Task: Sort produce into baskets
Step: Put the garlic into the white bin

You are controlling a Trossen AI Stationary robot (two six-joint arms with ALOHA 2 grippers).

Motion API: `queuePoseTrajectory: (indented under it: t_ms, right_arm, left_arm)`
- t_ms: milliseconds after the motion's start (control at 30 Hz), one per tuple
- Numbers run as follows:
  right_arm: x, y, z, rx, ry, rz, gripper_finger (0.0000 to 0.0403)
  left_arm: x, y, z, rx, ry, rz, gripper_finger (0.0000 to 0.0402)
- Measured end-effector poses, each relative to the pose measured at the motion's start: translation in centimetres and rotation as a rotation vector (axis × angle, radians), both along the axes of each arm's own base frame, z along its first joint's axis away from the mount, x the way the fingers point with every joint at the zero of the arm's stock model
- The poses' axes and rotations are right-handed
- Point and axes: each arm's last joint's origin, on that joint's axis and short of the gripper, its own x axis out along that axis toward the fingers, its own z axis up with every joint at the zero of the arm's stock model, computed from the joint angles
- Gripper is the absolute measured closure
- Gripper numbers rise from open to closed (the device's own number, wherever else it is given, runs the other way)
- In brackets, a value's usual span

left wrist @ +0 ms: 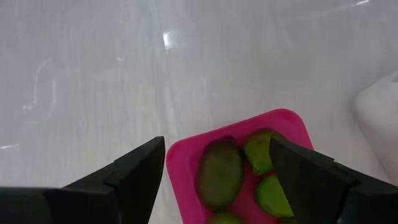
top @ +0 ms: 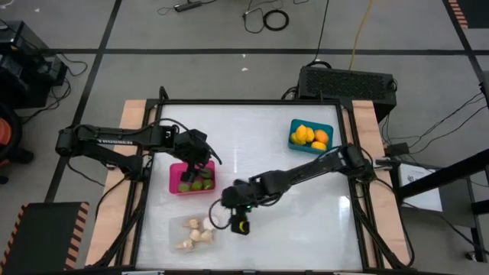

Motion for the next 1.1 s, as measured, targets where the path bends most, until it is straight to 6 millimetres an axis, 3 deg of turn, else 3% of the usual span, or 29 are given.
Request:
queuePoseTrajectory:
  t_ms: [167,367,467,733,900,1100]
  right_arm:
    - [-4.8,0.0,0.7,-0.351,0.269,-0.25,0.0193]
    - [-9.5,-3.1,0.0,-0.6,0.628,-0.746,0.0199]
    - [-10.3,-4.4,-1.5,-0.598,0.7,-0.847,0.0199]
    - [-11.7,-8.1,-5.7,-0.562,0.793,-0.865,0.02]
    - [-13.5,-9.8,-6.3,-0.536,0.806,-0.927,0.02]
    - [-15.8,-11.0,-6.2,-0.425,0.674,-0.966,0.02]
  left_arm:
    - [0.0,0.0,0.0,0.001,-0.005,0.0,0.0105]
    - [0.4,0.1,0.3,0.018,-0.054,-0.02,0.0105]
    - [0.7,0.1,0.5,0.029,-0.086,-0.031,0.0105]
    - [0.6,0.1,0.4,0.031,-0.084,-0.031,0.0105]
    - [0.7,0.1,0.5,0.033,-0.087,-0.035,0.0105]
    - [0.8,0.1,0.5,0.036,-0.101,-0.037,0.0105]
